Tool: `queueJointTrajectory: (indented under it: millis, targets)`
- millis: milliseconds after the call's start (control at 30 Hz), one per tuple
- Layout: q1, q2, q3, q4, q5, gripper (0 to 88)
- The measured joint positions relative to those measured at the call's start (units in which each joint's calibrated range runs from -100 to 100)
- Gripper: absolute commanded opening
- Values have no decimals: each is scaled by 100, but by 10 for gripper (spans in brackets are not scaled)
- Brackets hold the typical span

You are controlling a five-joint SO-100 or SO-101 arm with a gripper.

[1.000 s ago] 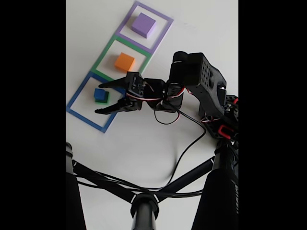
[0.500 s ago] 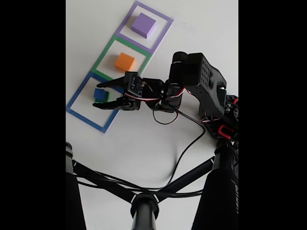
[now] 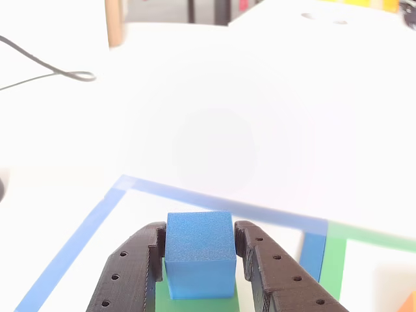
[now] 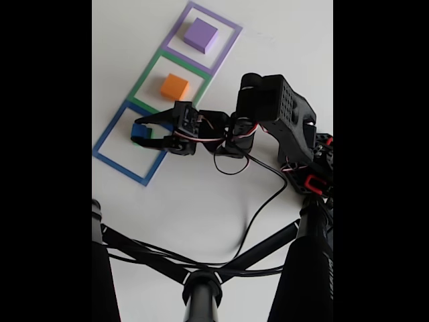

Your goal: Tower of hanoi

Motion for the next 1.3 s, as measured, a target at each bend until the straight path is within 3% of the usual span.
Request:
queueJointTrajectory:
  millis: [467,733,1067,1200,1300]
  targets:
    - [-25,-51,-9,144,0,53]
    - [-25,-1190,131,1316,0,52]
    - [-25,-4061,-139,4679,0,48]
    - [164,-5133,-992,6814,0,48]
    - [344,-5640,-1923,8604,-256,48]
